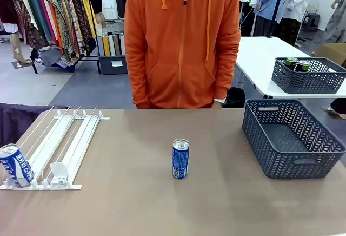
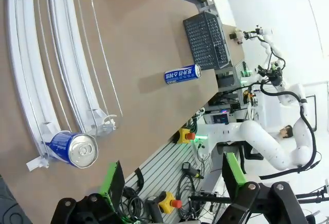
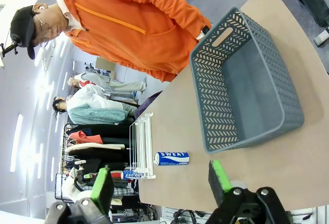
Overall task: Retrieve and store the cans from the dispenser.
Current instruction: Pick up one can from the Automatic Can Dispenser and place it in the middle of the table.
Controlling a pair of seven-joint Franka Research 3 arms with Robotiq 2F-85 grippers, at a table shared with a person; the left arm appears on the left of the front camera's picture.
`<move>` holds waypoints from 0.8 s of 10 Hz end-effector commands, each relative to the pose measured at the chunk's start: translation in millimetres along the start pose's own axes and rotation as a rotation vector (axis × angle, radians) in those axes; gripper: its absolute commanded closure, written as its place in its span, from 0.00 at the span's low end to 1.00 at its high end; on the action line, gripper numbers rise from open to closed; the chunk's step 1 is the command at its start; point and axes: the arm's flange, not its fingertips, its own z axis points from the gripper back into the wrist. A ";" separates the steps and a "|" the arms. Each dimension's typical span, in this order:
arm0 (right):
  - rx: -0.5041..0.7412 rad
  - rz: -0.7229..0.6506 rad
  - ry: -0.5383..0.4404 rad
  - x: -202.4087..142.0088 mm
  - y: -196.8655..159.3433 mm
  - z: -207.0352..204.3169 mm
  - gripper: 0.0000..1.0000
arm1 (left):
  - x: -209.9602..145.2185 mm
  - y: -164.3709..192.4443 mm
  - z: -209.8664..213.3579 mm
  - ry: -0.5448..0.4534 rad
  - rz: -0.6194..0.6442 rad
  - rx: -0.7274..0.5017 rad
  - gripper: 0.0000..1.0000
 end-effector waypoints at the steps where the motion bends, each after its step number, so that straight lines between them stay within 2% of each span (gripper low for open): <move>1: 0.038 0.023 -0.015 2.4 1.0 -1.1 0.00 | -1.9 -1.4 0.7 0.002 0.003 0.014 0.00; 2: 0.038 0.023 -0.015 2.4 1.0 -1.1 0.00 | 0.0 0.0 0.0 0.000 0.000 0.000 0.00; 4: 0.038 0.023 -0.015 2.4 1.0 -1.1 0.00 | -2.8 -11.9 -28.3 0.199 -0.002 0.362 0.00; 6: 0.038 0.023 -0.015 2.4 1.0 -1.1 0.00 | -13.1 -11.9 -59.9 0.316 -0.074 0.651 0.00; 7: 0.038 0.023 -0.015 2.4 1.0 -1.1 0.00 | -13.4 -17.6 -71.7 0.309 -0.120 0.745 0.00; 8: 0.038 0.023 -0.015 2.4 1.0 -1.1 0.00 | -10.0 -21.2 -82.4 0.258 -0.135 0.789 0.00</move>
